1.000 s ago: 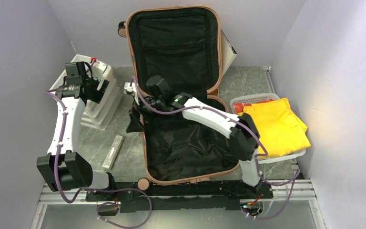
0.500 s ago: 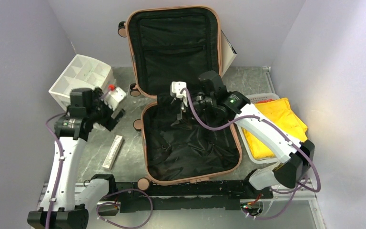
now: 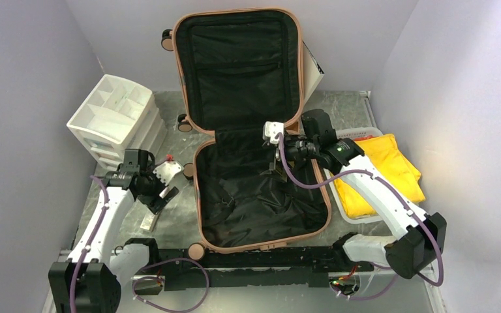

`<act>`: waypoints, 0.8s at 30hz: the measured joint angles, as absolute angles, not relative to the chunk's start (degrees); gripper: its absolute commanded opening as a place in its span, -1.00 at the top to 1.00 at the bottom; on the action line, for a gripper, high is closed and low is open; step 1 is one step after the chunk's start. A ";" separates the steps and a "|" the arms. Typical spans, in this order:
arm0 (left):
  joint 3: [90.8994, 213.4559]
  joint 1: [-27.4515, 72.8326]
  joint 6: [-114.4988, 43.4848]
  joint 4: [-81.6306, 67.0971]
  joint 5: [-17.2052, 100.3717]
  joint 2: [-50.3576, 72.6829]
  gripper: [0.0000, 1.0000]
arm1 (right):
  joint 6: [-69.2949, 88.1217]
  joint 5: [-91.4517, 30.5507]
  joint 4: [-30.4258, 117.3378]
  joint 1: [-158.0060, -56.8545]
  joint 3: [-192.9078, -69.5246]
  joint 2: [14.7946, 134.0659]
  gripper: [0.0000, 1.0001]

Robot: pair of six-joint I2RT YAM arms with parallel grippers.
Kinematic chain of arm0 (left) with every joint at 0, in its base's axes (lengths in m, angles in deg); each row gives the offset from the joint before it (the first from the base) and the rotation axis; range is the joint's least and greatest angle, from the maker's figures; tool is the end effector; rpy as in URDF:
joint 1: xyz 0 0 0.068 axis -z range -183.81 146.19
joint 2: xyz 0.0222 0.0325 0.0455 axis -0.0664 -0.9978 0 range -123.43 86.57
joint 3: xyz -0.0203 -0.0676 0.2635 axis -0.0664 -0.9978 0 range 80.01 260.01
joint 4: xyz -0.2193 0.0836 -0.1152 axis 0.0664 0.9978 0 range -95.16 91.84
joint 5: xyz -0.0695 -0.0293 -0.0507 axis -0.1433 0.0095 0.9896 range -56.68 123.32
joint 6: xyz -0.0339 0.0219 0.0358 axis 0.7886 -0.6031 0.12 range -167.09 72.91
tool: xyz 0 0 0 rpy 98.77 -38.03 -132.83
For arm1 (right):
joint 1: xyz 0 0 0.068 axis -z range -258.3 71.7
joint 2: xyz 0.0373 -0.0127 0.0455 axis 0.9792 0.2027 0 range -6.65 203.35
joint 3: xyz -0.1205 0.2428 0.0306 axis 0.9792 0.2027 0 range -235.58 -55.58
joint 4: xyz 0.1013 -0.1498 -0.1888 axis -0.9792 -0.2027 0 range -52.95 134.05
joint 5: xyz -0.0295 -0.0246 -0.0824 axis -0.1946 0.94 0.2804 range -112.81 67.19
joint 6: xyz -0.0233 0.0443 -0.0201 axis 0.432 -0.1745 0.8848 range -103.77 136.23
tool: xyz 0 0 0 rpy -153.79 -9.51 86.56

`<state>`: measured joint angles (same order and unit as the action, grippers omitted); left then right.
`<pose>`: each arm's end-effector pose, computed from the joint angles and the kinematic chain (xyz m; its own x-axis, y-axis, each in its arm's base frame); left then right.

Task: Open, take out, and arrange the luggage
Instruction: Pick up the personal item from the center of the board.

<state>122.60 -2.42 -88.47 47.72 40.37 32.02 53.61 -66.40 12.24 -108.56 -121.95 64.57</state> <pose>0.1653 -0.0082 0.2375 -0.6286 0.6715 -0.3923 0.6554 0.7290 0.1976 0.2158 0.1544 0.3428 0.1019 -0.4497 -0.8874 -0.9827 0.0929 -0.1599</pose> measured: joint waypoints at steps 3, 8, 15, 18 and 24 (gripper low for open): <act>121.46 -2.42 -88.43 46.26 40.35 29.62 -0.93 | 54.07 -66.82 13.46 -108.26 -120.57 63.37 -1.00; 119.80 -2.38 -88.43 44.27 40.00 25.88 -0.82 | 54.66 -66.84 14.58 -107.56 -118.72 62.30 -1.00; 118.77 -2.33 -88.25 38.43 39.43 19.96 -0.58 | 55.38 -66.84 15.17 -106.23 -117.64 61.79 -1.00; 117.90 -2.31 -88.21 36.40 39.43 18.39 -0.41 | 55.76 -66.82 15.23 -106.12 -117.62 61.79 -1.00; 116.65 -2.31 -88.30 34.43 39.54 15.85 0.56 | 56.48 -66.64 15.28 -106.07 -117.56 61.82 -1.00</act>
